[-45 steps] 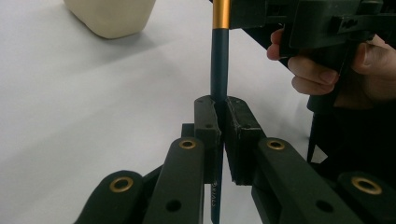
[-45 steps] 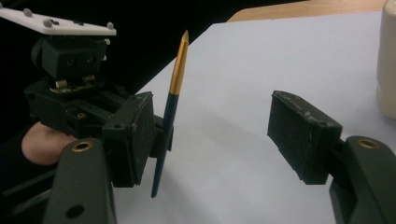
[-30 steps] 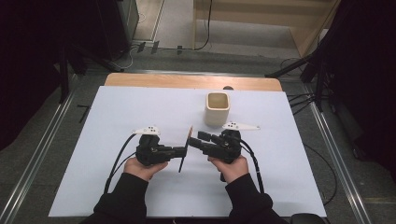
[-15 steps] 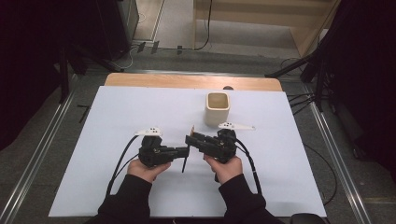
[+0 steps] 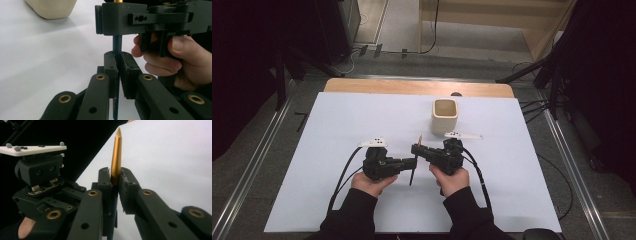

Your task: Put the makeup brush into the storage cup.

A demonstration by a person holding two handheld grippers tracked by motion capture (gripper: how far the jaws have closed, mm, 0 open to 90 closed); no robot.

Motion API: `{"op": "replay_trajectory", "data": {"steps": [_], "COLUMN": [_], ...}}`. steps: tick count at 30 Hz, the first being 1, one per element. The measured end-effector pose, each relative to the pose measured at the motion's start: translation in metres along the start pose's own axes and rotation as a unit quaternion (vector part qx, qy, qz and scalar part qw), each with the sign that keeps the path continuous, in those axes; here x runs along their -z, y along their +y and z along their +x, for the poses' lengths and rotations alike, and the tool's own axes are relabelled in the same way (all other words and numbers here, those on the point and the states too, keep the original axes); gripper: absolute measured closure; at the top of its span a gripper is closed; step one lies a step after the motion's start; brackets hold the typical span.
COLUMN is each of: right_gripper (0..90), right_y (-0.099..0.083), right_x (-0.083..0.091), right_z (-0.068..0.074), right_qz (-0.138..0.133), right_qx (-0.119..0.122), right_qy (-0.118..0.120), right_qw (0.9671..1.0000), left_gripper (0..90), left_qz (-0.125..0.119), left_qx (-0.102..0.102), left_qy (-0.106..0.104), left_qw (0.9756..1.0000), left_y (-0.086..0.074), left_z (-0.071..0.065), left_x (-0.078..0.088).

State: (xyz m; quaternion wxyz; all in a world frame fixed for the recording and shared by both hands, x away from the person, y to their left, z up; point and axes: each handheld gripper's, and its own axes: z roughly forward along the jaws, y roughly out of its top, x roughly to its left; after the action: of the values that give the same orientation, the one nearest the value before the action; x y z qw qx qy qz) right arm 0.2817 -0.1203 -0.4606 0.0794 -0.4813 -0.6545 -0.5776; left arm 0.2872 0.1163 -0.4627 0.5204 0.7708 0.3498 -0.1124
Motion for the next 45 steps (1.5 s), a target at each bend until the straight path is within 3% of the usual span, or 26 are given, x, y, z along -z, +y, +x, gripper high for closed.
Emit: {"op": "replay_trajectory", "data": {"steps": [11, 16, 28, 34, 39, 45], "right_gripper": [83.6, 83.6, 83.6, 83.6, 83.7, 83.7], "right_y": [0.0, 0.001, 0.001, 0.002, 0.004, 0.005], "right_x": [0.0, 0.0, -0.001, 0.001, 0.004, 0.006], "right_z": [-0.004, -0.005, -0.009, -0.01, -0.013, -0.015], "right_qz": [0.007, 0.011, 0.025, 0.029, 0.039, 0.04], "right_qx": [-0.015, -0.014, -0.007, -0.004, -0.011, -0.005], "right_qy": [0.011, 0.007, -0.005, -0.008, -0.007, -0.01], "right_qw": [0.9998, 0.9998, 0.9996, 0.9995, 0.9992, 0.9991], "left_gripper": [83.2, 71.7, 55.5, 47.0, 41.3, 36.7], "left_qz": [0.004, 0.017, 0.037, 0.045, 0.059, 0.068], "left_qx": [-0.006, -0.022, -0.02, -0.027, -0.053, -0.052], "left_qy": [0.003, 0.003, -0.011, 0.0, 0.009, 0.017], "left_qw": [1.0, 0.9996, 0.9991, 0.9986, 0.9968, 0.9962], "left_y": [0.0, 0.001, 0.004, 0.005, 0.004, 0.004], "left_z": [0.0, -0.002, 0.006, 0.011, 0.013, 0.02], "left_x": [-0.001, -0.003, 0.004, 0.012, 0.019, 0.028]}}
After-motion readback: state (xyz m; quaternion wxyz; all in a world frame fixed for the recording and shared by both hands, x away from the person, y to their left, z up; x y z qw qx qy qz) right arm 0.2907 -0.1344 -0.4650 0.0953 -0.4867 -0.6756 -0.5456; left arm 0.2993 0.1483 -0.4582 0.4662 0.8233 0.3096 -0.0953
